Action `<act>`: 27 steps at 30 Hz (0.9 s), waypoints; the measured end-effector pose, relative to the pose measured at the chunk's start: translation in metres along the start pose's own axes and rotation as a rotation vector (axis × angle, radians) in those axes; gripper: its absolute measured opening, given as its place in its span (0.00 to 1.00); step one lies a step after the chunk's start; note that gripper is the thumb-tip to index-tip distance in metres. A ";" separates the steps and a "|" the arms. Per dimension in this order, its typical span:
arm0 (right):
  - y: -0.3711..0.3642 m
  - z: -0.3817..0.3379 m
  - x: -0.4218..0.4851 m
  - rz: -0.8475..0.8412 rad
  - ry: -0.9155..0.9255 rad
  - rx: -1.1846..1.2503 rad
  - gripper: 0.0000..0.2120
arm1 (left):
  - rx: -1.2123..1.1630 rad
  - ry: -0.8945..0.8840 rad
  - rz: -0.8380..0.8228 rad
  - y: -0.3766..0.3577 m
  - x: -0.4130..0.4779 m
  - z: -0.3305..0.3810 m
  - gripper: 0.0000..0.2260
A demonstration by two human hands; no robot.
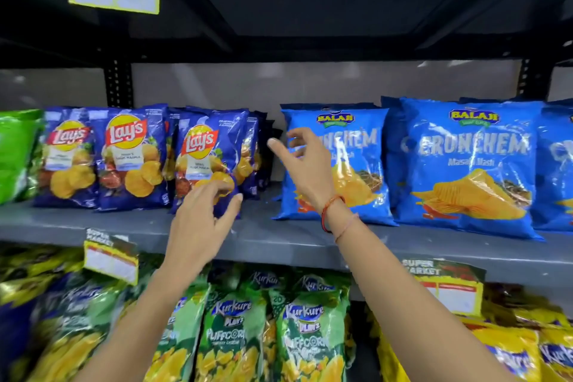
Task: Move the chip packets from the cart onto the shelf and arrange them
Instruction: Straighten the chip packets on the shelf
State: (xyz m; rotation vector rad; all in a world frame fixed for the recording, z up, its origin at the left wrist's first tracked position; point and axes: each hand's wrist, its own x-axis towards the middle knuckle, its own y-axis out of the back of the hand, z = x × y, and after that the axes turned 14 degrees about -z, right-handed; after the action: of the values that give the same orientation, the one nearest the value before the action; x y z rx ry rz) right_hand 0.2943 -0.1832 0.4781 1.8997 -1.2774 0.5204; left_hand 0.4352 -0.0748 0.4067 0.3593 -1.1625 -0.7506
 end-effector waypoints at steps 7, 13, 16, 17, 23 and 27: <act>-0.067 0.015 0.015 -0.451 -0.286 0.034 0.42 | 0.234 0.219 -0.157 0.021 -0.031 -0.034 0.20; -0.092 0.024 0.021 -0.553 -0.293 0.014 0.41 | 0.315 0.150 -0.182 0.017 -0.043 -0.041 0.25; -0.096 0.023 0.023 -0.540 -0.246 0.000 0.42 | 0.308 0.146 -0.161 0.016 -0.044 -0.043 0.25; -0.097 0.022 0.024 -0.537 -0.229 -0.006 0.42 | 0.304 0.144 -0.154 0.015 -0.044 -0.043 0.25; -0.102 0.023 0.026 -0.510 -0.175 -0.117 0.38 | 0.289 0.148 -0.135 0.012 -0.047 -0.045 0.26; -0.102 0.025 0.023 -0.461 -0.185 -0.172 0.30 | 0.281 0.145 -0.126 0.010 -0.048 -0.044 0.32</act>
State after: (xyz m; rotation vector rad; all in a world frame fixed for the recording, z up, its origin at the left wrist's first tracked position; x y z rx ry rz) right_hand 0.3944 -0.1967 0.4409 2.0411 -0.9138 -0.0041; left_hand 0.4699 -0.0397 0.3628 0.7166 -1.1166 -0.6588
